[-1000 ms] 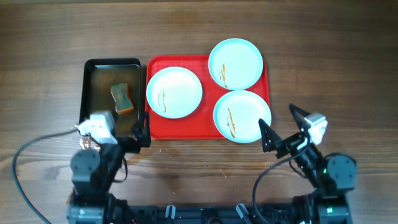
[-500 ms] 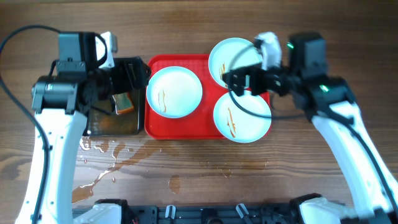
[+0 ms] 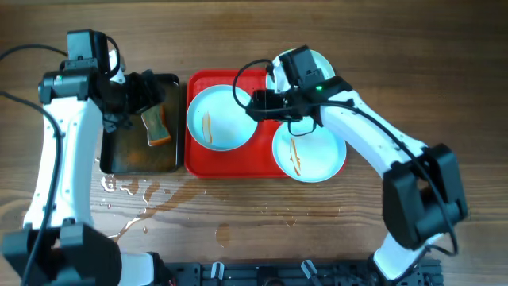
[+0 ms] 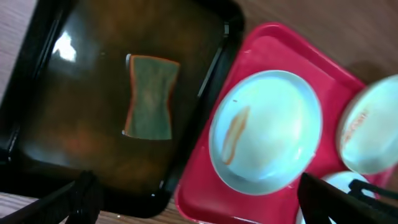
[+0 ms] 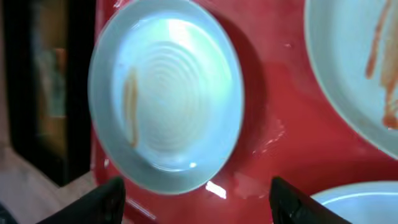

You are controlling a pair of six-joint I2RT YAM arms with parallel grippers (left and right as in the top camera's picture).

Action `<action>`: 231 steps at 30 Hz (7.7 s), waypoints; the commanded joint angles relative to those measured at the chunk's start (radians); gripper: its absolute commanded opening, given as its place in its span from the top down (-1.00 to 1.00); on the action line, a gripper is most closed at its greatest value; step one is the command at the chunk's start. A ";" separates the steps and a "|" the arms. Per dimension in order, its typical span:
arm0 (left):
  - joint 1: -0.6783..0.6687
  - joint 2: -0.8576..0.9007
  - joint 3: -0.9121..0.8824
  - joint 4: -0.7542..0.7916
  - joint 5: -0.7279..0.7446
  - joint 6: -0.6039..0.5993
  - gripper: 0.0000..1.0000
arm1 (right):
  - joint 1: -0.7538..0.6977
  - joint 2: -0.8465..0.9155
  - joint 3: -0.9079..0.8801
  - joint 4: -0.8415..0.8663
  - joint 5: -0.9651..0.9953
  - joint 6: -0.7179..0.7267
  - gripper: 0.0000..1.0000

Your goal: Clean dirty plates on tray and stack at the side

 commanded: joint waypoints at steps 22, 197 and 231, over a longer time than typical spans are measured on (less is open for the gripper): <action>0.009 0.143 -0.008 0.024 -0.063 -0.016 -0.75 | 0.085 0.336 0.230 -0.098 0.214 0.125 0.91; -0.195 0.146 0.089 0.037 -0.128 -0.035 0.92 | -0.008 0.241 0.199 -0.105 -0.034 -0.031 0.92; -0.116 0.147 0.089 0.051 -0.117 -0.035 0.92 | 0.300 -0.161 0.199 -0.375 1.033 0.049 0.92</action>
